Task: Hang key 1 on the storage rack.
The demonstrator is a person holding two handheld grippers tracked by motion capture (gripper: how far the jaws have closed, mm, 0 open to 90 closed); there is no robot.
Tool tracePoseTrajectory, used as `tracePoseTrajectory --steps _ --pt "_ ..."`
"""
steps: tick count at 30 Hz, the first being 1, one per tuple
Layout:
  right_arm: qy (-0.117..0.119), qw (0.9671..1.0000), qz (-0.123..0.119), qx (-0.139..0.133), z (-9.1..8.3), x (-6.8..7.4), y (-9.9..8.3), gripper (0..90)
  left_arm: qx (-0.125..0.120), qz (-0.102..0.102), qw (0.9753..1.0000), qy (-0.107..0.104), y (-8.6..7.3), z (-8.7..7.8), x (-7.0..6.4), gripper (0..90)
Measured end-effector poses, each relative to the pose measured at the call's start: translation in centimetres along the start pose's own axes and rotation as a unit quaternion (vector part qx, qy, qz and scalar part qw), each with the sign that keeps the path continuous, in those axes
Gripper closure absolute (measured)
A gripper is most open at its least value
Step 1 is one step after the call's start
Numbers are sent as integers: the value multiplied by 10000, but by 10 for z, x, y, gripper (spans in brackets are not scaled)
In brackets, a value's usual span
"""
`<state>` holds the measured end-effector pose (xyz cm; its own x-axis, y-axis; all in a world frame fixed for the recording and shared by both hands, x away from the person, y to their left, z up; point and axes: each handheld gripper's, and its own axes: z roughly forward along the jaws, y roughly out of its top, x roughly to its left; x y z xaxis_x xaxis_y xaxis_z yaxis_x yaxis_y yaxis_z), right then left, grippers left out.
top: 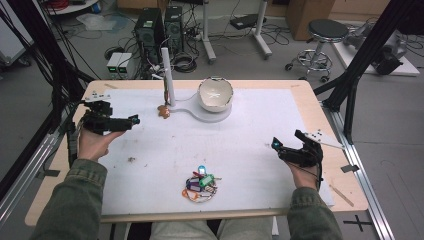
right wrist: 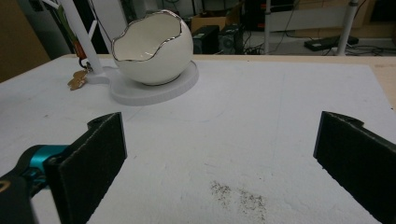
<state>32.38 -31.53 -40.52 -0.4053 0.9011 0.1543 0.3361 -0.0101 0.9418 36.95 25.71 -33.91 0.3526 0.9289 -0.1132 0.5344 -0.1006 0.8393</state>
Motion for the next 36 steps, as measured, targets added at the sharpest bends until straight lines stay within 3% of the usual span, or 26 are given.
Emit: tracePoseTrajectory --steps 10,25,36 --pt "8 10000 -25 7 1 1 0 17 -12 0 10000 9 -20 -7 3 16" --pt "14 10000 -28 9 0 1 0 16 -303 -65 9995 60 -45 -22 7 16" --pt "7 10000 -30 10 1 2 0 16 -423 -242 9986 192 -65 -28 17 16"
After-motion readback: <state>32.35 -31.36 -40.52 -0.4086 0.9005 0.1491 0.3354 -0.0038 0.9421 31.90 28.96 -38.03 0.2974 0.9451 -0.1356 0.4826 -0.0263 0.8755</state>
